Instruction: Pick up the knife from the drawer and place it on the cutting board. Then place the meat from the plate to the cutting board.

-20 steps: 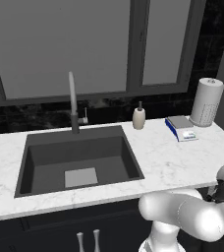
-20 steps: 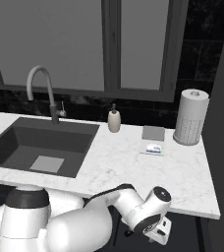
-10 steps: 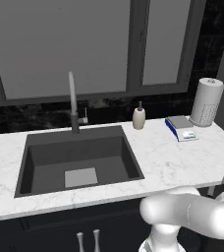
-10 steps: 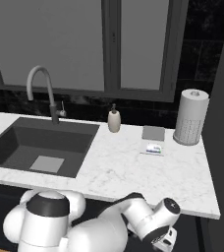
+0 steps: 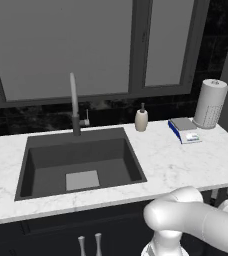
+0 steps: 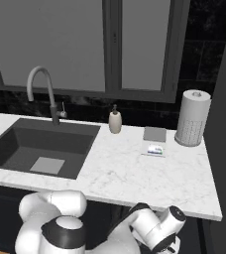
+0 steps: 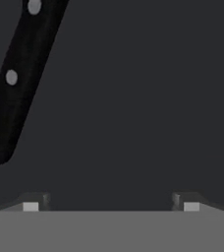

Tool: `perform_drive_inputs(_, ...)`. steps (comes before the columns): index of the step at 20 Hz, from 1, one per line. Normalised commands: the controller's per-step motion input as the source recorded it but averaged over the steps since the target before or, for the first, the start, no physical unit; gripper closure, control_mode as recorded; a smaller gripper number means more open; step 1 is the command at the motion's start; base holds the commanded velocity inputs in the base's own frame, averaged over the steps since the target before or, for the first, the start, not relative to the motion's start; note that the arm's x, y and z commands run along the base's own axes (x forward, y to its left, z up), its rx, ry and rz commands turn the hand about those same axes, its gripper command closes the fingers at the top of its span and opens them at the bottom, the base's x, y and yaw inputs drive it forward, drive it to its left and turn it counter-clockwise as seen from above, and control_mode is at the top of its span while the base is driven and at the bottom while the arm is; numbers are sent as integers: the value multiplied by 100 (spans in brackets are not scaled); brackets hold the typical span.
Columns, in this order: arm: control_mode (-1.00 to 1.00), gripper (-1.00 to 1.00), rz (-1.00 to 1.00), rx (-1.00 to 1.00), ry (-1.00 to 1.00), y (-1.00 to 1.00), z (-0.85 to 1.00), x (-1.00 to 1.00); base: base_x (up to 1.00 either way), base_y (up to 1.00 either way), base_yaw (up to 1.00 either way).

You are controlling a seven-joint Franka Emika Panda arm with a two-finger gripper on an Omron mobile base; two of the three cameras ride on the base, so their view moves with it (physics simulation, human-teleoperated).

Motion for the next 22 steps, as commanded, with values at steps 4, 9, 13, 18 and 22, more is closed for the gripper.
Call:
perform_drive_inputs(4,-100,-100,0,0,1,-10,-43,-21,0,0,0)
perform_drive_inputs(9,-100,-100,0,0,0,-21,-21,-97,0,0,0)
perform_drive_inputs(13,-100,-100,-2,1,0,-23,-32,-100,0,0,0)
perform_drive_inputs(18,-100,-100,-4,5,2,-28,-37,-100,0,0,0)
perform_drive_inputs(22,-100,-100,-8,12,6,-30,-10,-100,0,0,0)
